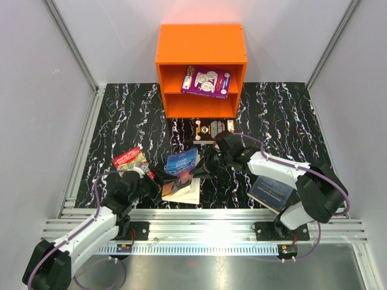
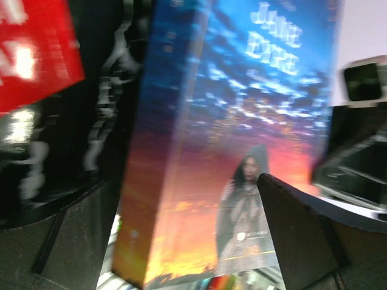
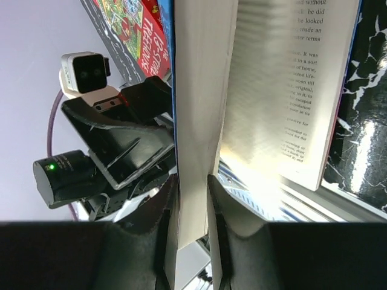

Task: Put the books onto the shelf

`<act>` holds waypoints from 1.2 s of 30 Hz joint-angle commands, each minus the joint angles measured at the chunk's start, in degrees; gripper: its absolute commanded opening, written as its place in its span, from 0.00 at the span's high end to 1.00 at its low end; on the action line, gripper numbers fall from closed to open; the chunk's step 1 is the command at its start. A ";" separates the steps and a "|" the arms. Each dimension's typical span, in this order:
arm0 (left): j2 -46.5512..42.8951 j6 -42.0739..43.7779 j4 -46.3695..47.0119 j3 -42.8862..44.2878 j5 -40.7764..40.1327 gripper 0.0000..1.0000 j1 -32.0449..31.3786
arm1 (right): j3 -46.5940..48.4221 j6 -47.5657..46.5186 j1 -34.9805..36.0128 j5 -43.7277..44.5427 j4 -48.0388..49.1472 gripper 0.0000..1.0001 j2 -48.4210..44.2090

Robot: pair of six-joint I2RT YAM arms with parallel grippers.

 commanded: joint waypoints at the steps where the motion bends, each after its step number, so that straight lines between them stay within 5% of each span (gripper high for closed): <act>1: -2.42 -5.23 9.82 -4.33 1.45 0.01 -0.20 | 5.08 2.72 -0.44 -3.68 4.48 1.00 -1.71; 7: -2.52 -6.63 13.83 -3.89 0.66 0.06 -0.29 | 3.42 1.48 -0.88 -5.61 3.42 1.00 -2.58; 15: 10.72 0.82 16.22 5.94 5.14 1.00 -0.29 | -4.85 1.84 -0.88 -5.70 6.06 1.00 -5.22; 18: 14.87 3.72 12.19 12.53 5.06 1.00 -0.73 | -3.27 -0.70 -1.06 -6.40 1.96 1.00 -4.52; 21: 14.71 6.63 0.61 22.98 -1.17 1.00 -2.13 | 3.22 -8.07 -1.76 -5.53 -12.23 0.37 -3.82; 22: 14.36 7.34 -6.56 25.97 -3.36 1.00 -3.00 | 5.15 -10.62 -2.20 -1.87 -17.10 0.01 -4.69; 27: 14.18 -0.02 -32.77 43.11 -23.49 1.00 -4.94 | 10.71 -17.24 -8.35 3.44 -33.65 0.00 -12.41; 32: 16.62 -10.04 -34.76 44.54 -28.43 1.00 -5.56 | 10.54 -7.50 -8.71 2.74 -36.13 0.00 -19.19; 36: 24.19 -11.11 -36.42 48.75 -29.40 1.00 -7.75 | 6.67 4.27 -6.60 2.91 -26.95 0.00 -21.92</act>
